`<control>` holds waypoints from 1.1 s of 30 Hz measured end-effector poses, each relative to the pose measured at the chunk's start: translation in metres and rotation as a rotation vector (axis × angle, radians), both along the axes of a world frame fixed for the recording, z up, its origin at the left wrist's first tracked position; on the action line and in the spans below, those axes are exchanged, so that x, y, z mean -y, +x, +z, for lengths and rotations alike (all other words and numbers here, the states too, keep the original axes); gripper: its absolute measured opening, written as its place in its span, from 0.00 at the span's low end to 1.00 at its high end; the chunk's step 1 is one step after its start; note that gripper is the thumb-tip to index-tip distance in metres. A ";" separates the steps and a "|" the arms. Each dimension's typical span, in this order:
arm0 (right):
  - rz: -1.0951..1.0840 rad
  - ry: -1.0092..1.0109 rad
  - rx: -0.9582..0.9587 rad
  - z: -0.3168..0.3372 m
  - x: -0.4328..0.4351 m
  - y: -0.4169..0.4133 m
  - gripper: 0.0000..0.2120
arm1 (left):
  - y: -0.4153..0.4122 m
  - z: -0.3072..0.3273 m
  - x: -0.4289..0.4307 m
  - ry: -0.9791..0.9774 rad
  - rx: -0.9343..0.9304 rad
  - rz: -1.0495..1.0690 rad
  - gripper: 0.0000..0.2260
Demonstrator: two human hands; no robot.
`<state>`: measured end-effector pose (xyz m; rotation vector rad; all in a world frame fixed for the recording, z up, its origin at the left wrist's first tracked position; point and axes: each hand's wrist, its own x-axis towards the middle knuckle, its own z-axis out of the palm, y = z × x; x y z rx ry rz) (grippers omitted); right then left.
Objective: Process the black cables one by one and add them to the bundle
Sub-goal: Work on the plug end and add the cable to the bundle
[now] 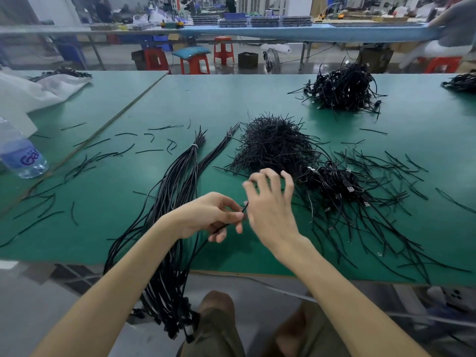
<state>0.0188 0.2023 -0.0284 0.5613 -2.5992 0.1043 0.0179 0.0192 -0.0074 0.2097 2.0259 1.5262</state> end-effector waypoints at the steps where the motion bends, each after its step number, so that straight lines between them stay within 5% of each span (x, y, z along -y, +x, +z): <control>1: 0.052 0.071 0.028 0.000 0.002 0.002 0.18 | 0.001 0.000 -0.001 -0.005 0.006 -0.011 0.10; 5: 0.176 0.182 0.148 -0.007 0.003 0.005 0.17 | 0.005 0.002 0.002 0.018 0.020 -0.068 0.08; 8: 0.149 0.004 0.163 -0.006 -0.002 0.002 0.23 | 0.007 0.003 0.007 0.078 0.006 -0.089 0.12; 12: 0.209 -0.274 0.090 -0.001 0.003 0.005 0.17 | 0.015 0.004 0.022 0.107 0.033 -0.288 0.13; 17: 0.262 -0.287 0.134 0.003 0.010 0.005 0.21 | 0.023 0.005 0.042 0.113 0.124 -0.435 0.16; 22: 0.352 -0.344 0.148 -0.005 0.013 0.011 0.18 | 0.015 0.013 0.030 0.361 0.075 -0.167 0.15; 29: 0.238 -0.421 0.156 -0.015 0.001 0.007 0.13 | -0.003 0.018 0.012 0.141 -0.030 0.027 0.17; 33: 0.046 -0.624 0.283 -0.024 -0.014 -0.005 0.12 | -0.008 0.010 0.024 0.239 -0.101 0.166 0.15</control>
